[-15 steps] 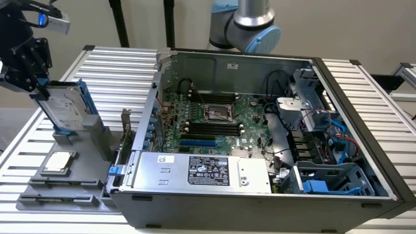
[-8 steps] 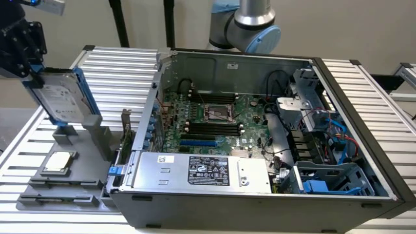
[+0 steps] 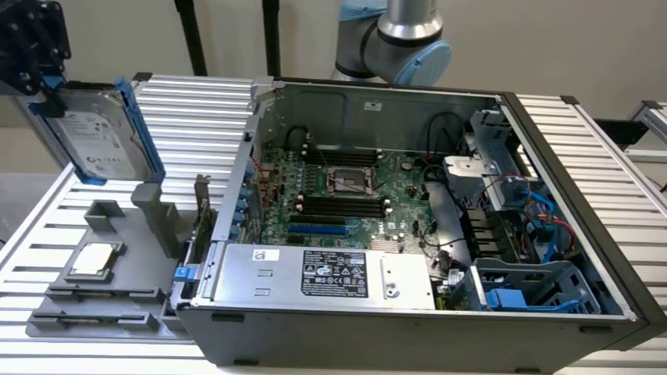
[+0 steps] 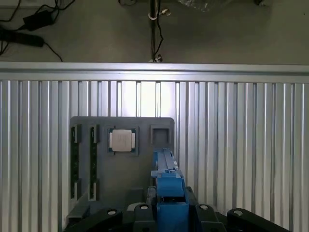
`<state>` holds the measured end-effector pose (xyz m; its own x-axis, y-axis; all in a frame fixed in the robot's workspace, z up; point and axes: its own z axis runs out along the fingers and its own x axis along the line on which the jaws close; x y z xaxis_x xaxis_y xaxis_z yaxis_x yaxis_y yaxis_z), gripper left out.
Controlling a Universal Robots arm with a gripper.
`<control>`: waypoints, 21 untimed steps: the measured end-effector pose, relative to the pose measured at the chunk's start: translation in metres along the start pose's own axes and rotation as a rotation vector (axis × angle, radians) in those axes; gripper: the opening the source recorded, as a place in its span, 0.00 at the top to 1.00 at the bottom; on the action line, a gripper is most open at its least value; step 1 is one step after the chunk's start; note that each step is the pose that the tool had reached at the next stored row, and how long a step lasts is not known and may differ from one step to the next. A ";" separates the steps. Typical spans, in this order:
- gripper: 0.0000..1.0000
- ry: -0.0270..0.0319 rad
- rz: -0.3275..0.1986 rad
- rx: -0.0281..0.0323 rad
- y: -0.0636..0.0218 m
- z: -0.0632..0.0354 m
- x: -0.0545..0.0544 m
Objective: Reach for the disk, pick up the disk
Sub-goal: 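Pick up the disk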
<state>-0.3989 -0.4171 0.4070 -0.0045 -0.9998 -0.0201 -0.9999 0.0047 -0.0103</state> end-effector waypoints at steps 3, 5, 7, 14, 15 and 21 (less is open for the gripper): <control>0.67 -0.0042 0.000 0.0000 -0.0135 -0.0135 0.000; 0.67 -0.0081 0.000 -0.0001 -0.0224 -0.0219 0.001; 0.67 -0.0121 0.000 0.0000 -0.0318 -0.0308 0.002; 0.67 -0.0230 0.000 -0.0001 -0.0639 -0.0623 0.004; 0.67 -0.0244 0.000 -0.0001 -0.0685 -0.0669 0.005; 0.67 -0.0292 0.000 -0.0008 -0.0960 -0.0938 0.008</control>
<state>-0.3040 -0.4277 0.5016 -0.0039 -0.9988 -0.0493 -0.9999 0.0044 -0.0095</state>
